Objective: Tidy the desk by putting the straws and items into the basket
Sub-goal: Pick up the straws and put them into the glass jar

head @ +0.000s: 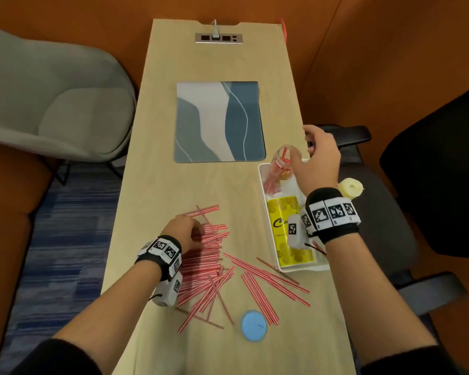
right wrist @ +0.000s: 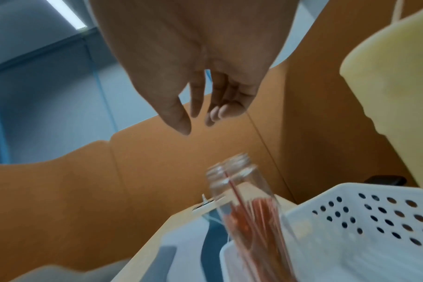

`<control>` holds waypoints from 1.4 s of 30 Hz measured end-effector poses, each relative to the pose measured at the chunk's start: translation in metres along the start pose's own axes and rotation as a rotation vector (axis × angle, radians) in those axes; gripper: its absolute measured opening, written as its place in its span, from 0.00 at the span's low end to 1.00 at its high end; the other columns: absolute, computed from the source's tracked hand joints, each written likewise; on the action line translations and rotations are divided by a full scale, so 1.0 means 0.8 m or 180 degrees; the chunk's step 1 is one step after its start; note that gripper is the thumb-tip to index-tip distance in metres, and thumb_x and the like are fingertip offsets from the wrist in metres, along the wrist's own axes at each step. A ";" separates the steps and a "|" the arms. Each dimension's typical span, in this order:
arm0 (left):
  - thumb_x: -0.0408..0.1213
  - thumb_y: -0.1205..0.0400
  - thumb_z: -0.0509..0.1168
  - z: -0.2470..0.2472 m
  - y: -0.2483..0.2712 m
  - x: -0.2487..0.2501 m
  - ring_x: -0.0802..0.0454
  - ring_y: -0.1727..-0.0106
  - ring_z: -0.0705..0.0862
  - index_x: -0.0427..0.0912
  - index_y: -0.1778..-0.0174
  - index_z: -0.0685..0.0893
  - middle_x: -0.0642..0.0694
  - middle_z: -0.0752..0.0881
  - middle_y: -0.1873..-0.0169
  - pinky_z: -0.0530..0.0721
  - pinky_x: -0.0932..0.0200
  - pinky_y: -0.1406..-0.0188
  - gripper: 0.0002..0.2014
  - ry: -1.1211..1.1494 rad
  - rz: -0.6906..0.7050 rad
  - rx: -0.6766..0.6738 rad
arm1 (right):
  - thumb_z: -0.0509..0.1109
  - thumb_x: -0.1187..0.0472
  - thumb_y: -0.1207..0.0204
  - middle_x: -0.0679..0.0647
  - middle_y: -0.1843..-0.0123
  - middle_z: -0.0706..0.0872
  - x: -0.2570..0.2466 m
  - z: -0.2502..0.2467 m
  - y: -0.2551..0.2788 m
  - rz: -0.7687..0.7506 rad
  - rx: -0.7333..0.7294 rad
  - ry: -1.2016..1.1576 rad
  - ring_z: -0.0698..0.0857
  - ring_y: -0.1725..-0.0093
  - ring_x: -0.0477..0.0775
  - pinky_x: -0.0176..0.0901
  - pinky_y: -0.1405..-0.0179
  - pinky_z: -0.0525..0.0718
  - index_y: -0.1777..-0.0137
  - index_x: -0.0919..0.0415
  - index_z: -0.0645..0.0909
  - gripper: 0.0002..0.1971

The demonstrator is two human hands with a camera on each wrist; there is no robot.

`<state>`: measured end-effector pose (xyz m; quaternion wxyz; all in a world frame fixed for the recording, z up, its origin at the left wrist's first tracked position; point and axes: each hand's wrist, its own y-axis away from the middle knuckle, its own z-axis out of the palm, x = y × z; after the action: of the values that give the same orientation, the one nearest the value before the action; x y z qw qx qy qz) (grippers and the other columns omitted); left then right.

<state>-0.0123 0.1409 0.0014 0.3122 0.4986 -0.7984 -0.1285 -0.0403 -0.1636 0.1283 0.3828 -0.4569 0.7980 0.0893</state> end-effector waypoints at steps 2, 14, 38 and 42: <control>0.44 0.28 0.80 0.006 0.000 -0.001 0.53 0.48 0.86 0.50 0.51 0.90 0.52 0.89 0.49 0.84 0.58 0.42 0.12 -0.0001 0.0052 0.0090 | 0.72 0.63 0.23 0.50 0.44 0.83 -0.012 0.001 0.029 -0.0199 -0.0009 -0.0130 0.80 0.48 0.45 0.32 0.46 0.76 0.34 0.53 0.80 0.17; 0.42 0.15 0.65 0.013 0.022 -0.021 0.50 0.50 0.83 0.45 0.46 0.90 0.48 0.86 0.50 0.78 0.60 0.49 0.10 -0.0073 0.0536 0.0435 | 0.72 0.60 0.22 0.55 0.40 0.83 0.047 0.114 0.239 0.0059 -0.2745 0.1550 0.84 0.42 0.57 0.48 0.41 0.84 0.34 0.56 0.79 0.16; 0.36 0.23 0.75 -0.197 -0.004 0.203 0.64 0.63 0.86 0.45 0.55 0.90 0.57 0.89 0.65 0.81 0.73 0.60 0.03 0.1870 0.1965 0.1935 | 0.70 0.57 0.23 0.49 0.50 0.92 0.048 0.099 0.239 0.0124 -0.2569 0.0796 0.89 0.50 0.50 0.37 0.48 0.84 0.47 0.52 0.91 0.09; 0.37 0.24 0.76 -0.207 -0.037 0.237 0.64 0.63 0.87 0.44 0.56 0.90 0.56 0.89 0.66 0.79 0.76 0.62 0.03 0.1794 0.1996 0.1858 | 0.69 0.52 0.21 0.47 0.50 0.91 0.047 0.098 0.244 0.0036 -0.2482 0.0762 0.89 0.52 0.50 0.43 0.48 0.87 0.47 0.50 0.89 0.10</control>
<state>0.0544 -0.0219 0.1841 0.3866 0.3168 -0.7971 0.3389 -0.1654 -0.0392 0.0079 0.0848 -0.5705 0.7457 0.3335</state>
